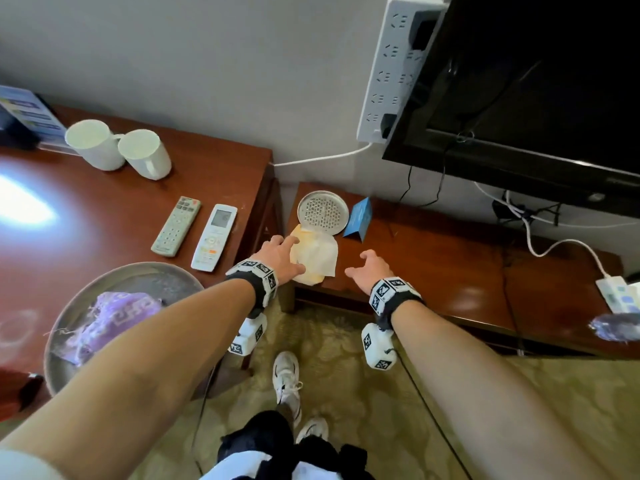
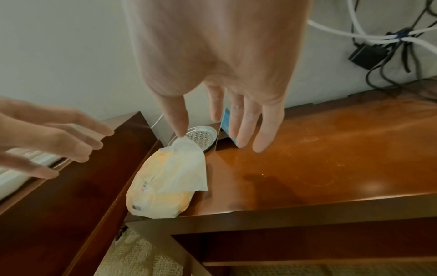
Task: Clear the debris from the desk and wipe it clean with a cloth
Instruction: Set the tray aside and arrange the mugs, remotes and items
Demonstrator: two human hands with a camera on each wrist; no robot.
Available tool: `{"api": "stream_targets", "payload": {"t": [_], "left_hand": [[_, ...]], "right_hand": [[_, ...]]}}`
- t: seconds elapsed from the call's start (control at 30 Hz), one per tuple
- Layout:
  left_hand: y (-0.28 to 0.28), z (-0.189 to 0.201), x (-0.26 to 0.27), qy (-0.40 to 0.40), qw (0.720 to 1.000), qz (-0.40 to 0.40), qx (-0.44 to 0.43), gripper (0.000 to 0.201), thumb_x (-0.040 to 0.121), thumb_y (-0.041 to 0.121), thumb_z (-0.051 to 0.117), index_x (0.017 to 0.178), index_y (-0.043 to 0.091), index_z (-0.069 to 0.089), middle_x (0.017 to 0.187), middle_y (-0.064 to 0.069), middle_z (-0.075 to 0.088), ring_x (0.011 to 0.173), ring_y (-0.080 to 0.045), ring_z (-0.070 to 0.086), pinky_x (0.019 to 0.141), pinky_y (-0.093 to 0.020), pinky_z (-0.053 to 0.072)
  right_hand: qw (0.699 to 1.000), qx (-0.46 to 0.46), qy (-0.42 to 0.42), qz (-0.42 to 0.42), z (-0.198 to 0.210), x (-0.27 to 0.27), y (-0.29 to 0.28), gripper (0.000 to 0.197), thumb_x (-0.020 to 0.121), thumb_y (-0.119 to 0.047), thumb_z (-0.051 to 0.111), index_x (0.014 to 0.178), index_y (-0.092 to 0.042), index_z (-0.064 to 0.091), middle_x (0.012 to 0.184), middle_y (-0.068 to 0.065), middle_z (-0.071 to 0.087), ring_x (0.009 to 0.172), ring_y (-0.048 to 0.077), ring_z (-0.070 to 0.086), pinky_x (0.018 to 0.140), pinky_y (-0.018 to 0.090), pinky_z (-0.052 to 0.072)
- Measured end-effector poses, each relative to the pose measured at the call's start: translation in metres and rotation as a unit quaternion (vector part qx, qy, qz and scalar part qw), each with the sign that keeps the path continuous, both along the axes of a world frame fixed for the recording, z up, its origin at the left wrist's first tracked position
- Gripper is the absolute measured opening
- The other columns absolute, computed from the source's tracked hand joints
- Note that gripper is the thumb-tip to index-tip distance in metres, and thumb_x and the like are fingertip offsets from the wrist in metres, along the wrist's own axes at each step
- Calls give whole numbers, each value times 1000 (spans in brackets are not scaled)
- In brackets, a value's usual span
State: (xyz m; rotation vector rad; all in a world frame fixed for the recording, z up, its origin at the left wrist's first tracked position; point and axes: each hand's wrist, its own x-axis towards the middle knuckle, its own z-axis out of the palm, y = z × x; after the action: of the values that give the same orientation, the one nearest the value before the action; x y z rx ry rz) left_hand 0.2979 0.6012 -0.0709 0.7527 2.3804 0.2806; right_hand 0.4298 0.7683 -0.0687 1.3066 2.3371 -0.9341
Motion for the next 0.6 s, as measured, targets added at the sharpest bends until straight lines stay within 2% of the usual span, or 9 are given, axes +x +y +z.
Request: {"api": "stream_targets", "payload": {"t": [0.13,0.33,0.5,0.6], "left_hand": [[16,-22,-20,-33,999,12,11,72,86,43,61,148,28,27,149,-7,29,135,-30,33,107,-48,37],[28,-41,-36,-63,998,23,-6,79,85,44,62,150,30,19,147,-9,29,131,-33,40,104,-49,40],[34,-58,-40,-103,994,43,-21,84,87,41,63,152,28,11,146,-11,30,119,-34,53,96,-45,47],[37,-70,-43,-119,989,78,-30,85,86,40,65,151,27,11,142,-12,39,112,-35,58,89,-42,49]], "right_hand": [[1000,7,-15,-1,-13,-23,12,59,91,-33,65,142,-18,40,143,9,47,128,30,49,102,41,42],[999,13,-39,-7,-31,-47,31,56,92,-33,62,140,-13,41,140,10,50,126,31,50,101,40,42],[998,31,-49,-4,-41,-73,49,52,90,-35,63,133,-11,45,129,11,57,115,32,57,92,38,46],[998,39,-55,2,-46,-90,59,50,91,-38,61,128,-9,46,124,13,59,110,33,59,90,39,50]]}}
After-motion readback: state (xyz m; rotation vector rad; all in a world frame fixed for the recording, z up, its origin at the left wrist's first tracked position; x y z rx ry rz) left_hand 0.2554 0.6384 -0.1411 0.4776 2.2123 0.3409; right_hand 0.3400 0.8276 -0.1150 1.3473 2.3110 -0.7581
